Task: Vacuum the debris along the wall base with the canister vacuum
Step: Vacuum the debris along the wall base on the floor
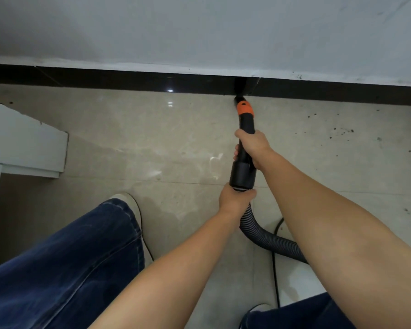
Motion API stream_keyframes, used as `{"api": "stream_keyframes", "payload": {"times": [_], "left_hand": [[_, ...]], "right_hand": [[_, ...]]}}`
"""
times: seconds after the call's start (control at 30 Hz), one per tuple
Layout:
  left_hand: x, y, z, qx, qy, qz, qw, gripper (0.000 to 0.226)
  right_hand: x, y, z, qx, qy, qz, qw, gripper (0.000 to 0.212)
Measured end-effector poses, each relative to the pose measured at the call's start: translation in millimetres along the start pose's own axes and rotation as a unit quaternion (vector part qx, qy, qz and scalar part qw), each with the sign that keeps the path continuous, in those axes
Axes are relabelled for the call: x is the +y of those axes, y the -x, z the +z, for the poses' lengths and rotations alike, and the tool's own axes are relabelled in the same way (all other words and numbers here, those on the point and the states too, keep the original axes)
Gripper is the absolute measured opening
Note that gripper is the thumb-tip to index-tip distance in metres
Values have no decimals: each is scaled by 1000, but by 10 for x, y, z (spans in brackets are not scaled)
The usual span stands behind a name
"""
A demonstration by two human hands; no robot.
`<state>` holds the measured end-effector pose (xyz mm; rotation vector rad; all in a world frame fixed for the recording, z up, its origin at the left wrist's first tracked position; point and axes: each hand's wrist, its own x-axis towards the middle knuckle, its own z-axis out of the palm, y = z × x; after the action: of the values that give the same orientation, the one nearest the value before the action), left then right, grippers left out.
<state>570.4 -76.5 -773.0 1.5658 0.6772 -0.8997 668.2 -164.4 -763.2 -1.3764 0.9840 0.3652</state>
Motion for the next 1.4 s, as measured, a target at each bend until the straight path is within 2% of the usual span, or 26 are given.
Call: {"api": "stream_keyframes", "payload": {"times": [0.2,0.47,0.63,0.83,0.93,1.07,1.17,1.27,1.4], "left_hand": [[1,-64,-74,31,63,-16,997,38],[-290,6,-128,54,111,-52,991,39],[-513,158,40,38,102,-63,992,39],[-741,433,298,-27,25,-56,998,40],[-806,616,403,-29,52,-92,994,37],[-824,671,346,23,101,-110,989,35],[-698,572,236,48,102,-93,989,35],[-571,488,167,34,88,-79,992,32],[-615,525,188,16,109,-96,989,32]], "right_hand": [[-109,-6,286,-71,74,-4,995,13],[117,127,486,-152,148,-10,977,17],[305,250,266,-134,156,-15,978,19],[596,452,-337,-31,65,2,997,18],[664,542,-377,-60,117,1,991,18],[694,574,-120,-119,166,-3,979,21],[630,481,-16,-99,150,-21,983,21],[544,377,-29,-76,116,-19,990,24],[551,409,-1,-113,141,-10,983,21]]}}
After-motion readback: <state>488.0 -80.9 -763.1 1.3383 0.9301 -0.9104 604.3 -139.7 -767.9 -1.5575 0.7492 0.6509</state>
